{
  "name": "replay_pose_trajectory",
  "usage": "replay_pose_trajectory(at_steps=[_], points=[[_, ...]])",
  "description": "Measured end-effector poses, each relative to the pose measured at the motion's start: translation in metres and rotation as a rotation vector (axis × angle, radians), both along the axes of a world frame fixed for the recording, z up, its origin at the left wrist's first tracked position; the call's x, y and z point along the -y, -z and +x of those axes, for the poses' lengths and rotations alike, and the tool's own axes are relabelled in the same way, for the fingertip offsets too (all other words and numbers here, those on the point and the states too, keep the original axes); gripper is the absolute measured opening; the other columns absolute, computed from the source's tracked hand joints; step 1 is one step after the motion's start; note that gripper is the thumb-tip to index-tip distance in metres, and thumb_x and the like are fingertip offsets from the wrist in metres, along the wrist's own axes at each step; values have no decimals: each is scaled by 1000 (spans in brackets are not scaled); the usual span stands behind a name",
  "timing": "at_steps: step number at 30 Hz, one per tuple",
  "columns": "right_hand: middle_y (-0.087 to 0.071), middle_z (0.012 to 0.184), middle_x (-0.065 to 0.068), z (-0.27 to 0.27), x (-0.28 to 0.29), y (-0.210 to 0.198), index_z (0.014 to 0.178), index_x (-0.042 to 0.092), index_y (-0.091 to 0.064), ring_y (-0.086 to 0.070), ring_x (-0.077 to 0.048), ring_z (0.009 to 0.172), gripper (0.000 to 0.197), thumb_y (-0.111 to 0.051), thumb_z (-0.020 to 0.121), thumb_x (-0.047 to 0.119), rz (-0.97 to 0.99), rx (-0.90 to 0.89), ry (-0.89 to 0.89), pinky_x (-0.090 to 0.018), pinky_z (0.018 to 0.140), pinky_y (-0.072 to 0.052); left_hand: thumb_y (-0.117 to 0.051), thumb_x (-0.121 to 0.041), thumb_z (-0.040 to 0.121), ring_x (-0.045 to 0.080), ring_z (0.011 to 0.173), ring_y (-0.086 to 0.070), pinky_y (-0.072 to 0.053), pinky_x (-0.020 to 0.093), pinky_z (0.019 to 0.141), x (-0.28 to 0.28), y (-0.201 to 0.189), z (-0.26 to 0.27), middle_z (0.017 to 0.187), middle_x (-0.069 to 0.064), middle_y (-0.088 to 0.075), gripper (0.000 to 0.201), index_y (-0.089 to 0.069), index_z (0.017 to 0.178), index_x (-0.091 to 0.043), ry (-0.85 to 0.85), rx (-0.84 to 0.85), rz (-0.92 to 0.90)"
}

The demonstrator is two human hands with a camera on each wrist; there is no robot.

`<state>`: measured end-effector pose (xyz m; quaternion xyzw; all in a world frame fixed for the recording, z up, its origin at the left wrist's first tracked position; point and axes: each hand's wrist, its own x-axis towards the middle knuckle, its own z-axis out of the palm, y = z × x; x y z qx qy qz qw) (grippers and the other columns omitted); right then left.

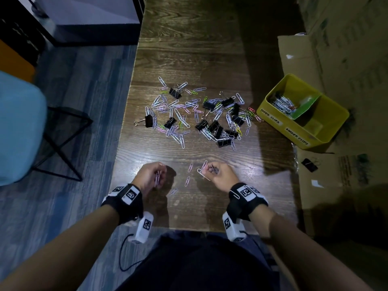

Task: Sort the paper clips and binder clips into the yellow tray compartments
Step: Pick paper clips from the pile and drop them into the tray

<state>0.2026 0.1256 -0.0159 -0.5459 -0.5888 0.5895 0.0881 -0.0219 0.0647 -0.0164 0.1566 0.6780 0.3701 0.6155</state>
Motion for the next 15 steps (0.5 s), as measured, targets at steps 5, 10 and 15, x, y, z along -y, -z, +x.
replay_pose_trajectory(at_steps=[5, 10, 15], points=[[-58, 87, -9, 4, -5, -1, 69, 20, -56, -50, -18, 83, 22, -62, 89, 11, -136, -75, 55, -23, 69, -42, -77, -26, 72, -1, 48, -44, -36, 17, 54, 22, 1, 8, 47, -17, -50, 30, -49, 60, -26, 836, -608, 114], [-52, 76, 4, 5, -6, 3, 73, 18, -56, -52, -14, 81, 19, -59, 92, 16, -231, -72, 44, -27, 74, -49, -57, -24, 88, 20, 81, -56, -38, 24, 67, 34, 7, 14, 94, 2, -61, 11, -60, 90, -13, 1154, -886, 181], [-44, 70, 2, 5, -2, 9, 65, 15, -53, -33, -7, 56, 29, -56, 91, 3, -329, -189, 104, -12, 43, -32, -51, -22, 89, 21, 71, -56, -36, 23, 62, 36, 9, 20, 81, 7, -62, 12, -57, 82, -14, 933, -745, 148]])
